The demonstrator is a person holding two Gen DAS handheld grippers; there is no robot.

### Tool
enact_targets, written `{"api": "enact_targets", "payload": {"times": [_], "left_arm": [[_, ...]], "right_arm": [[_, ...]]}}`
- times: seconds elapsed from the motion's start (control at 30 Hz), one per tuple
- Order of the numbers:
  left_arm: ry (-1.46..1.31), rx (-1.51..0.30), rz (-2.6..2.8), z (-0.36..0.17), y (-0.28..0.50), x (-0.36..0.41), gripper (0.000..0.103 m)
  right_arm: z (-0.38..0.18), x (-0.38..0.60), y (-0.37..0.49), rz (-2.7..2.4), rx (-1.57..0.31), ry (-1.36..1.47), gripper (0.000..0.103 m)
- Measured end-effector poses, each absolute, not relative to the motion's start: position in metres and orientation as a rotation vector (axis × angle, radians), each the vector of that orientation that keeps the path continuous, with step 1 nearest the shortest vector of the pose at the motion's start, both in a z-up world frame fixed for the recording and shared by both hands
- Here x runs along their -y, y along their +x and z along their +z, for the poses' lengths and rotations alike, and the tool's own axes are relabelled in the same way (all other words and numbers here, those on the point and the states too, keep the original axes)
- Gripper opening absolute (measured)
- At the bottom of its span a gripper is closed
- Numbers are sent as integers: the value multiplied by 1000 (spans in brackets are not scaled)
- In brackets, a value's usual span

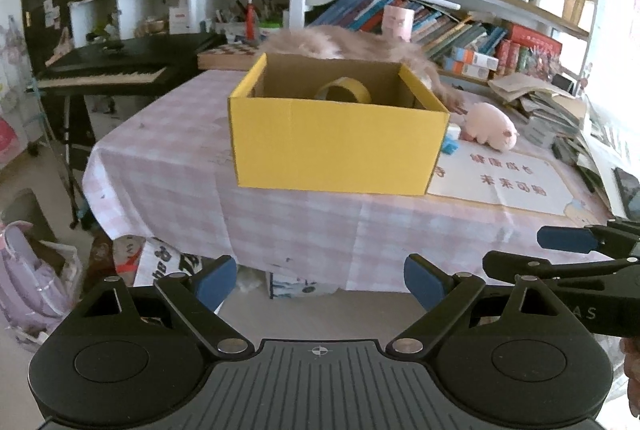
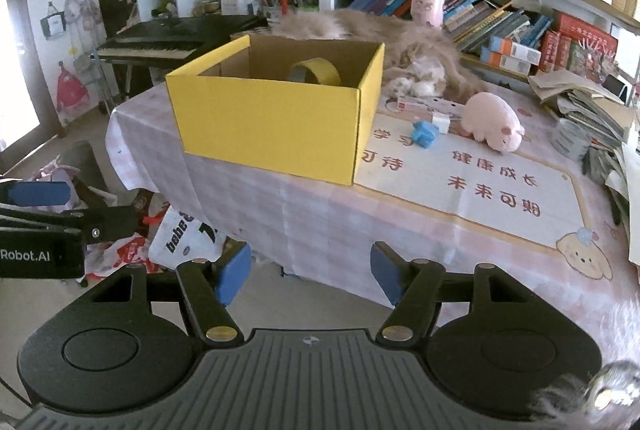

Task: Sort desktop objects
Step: 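Lift both grippers out of the box and move back over the table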

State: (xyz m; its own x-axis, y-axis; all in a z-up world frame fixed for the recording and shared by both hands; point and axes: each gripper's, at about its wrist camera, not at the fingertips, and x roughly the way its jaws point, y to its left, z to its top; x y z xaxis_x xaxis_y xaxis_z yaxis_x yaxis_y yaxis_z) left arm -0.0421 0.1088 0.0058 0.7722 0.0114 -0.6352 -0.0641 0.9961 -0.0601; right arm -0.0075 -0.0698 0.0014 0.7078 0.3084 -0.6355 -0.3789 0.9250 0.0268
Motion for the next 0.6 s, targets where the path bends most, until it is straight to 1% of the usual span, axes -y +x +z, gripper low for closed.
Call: {"api": "enact_targets", "payload": {"times": [0.6], "left_arm": [[-49,-730,-71,-3,-7,-70,93]], "right_arm": [[-7,105,10,291,-718,-91,66]]}}
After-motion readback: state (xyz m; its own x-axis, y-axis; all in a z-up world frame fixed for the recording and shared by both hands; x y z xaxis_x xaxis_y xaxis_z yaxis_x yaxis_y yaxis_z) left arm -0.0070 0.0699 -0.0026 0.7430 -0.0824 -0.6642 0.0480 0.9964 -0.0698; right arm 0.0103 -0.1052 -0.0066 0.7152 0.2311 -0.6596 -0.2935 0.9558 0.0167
